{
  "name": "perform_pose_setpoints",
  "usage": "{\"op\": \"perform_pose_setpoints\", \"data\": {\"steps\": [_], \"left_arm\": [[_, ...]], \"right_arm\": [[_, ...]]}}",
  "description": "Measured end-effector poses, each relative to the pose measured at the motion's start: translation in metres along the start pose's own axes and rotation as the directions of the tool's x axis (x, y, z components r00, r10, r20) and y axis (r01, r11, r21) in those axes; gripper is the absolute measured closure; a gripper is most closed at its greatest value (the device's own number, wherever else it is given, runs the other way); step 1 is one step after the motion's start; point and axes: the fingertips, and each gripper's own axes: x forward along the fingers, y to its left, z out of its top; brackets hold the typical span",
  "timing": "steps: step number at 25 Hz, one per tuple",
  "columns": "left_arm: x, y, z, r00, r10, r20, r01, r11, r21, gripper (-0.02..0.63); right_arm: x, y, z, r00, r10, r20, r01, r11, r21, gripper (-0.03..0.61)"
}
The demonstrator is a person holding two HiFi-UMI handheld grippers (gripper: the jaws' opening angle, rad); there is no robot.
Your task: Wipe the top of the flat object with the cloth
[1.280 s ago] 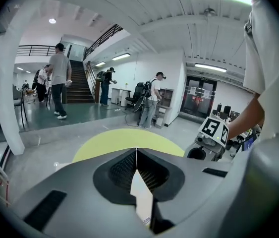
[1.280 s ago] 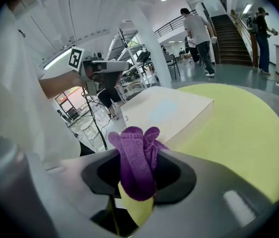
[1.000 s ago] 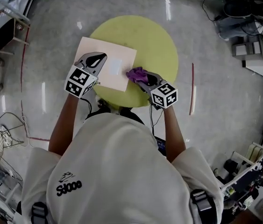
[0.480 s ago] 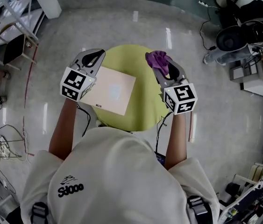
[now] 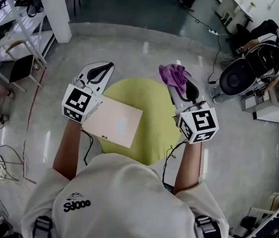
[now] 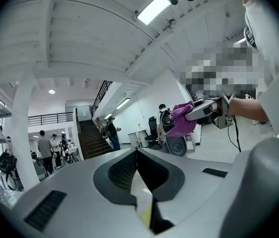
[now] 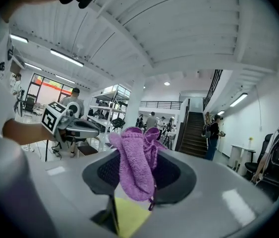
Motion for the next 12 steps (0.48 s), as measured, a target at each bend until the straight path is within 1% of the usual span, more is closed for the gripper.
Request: {"op": "perform_pose_setpoints", "data": {"steps": [4, 7, 12], "left_arm": [[-0.002, -0.003, 0.021, 1.000, 0.003, 0.030, -0.004, 1.000, 0.019, 0.607], [-0.002, -0.002, 0.032, 0.998, 0.008, 0.056, -0.010, 0.999, 0.036, 0.607], [0.005, 0.013, 0.014, 1.000, 0.001, 0.029, -0.002, 0.999, 0.042, 0.607]], "right_arm": [[-0.007, -0.002, 0.017, 1.000, -0.001, 0.015, 0.002, 1.000, -0.026, 0.416], [-0.005, -0.002, 0.019, 1.000, 0.002, 0.007, -0.001, 0.999, -0.036, 0.416], [0.020, 0.004, 0.007, 1.000, 0.011, -0.023, -0.012, 0.999, -0.042, 0.420]]}}
